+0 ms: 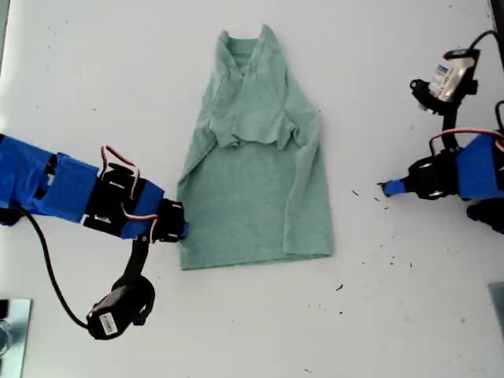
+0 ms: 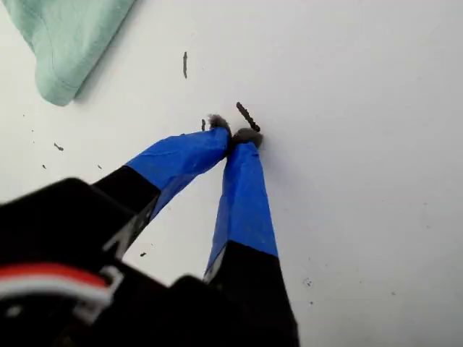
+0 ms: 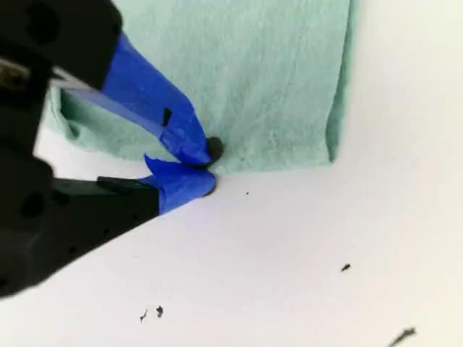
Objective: Fold t shirt
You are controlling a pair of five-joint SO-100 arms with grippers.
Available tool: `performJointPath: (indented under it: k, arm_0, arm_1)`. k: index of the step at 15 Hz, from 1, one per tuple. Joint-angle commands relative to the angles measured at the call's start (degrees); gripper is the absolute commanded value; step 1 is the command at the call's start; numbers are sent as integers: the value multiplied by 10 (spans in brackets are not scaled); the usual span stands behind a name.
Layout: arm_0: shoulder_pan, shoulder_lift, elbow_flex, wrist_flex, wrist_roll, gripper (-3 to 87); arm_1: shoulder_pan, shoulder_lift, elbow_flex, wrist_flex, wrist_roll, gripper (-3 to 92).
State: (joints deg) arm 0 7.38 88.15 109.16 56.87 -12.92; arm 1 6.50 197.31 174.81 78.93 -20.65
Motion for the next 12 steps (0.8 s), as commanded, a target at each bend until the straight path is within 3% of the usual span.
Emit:
performJointPath:
  k: [1, 3, 6, 9, 12]
  arm_0:
    - [-18, 60, -72, 126, -16, -3]
    - [-19, 75, -167, 228, -19, -3]
    - [-35, -6, -333, 266, 25, -3]
    - [-50, -206, -589, 250, 98, -3]
    - [-63, -275, -589, 138, 164, -3]
  arm_1:
    - [-6, 4, 22, 2, 10, 26]
    - [-4, 4, 22, 2, 8, 26]
    - [-2, 4, 22, 2, 5, 26]
    - [0, 4, 22, 2, 3, 26]
    - [-1, 4, 22, 2, 4, 26]
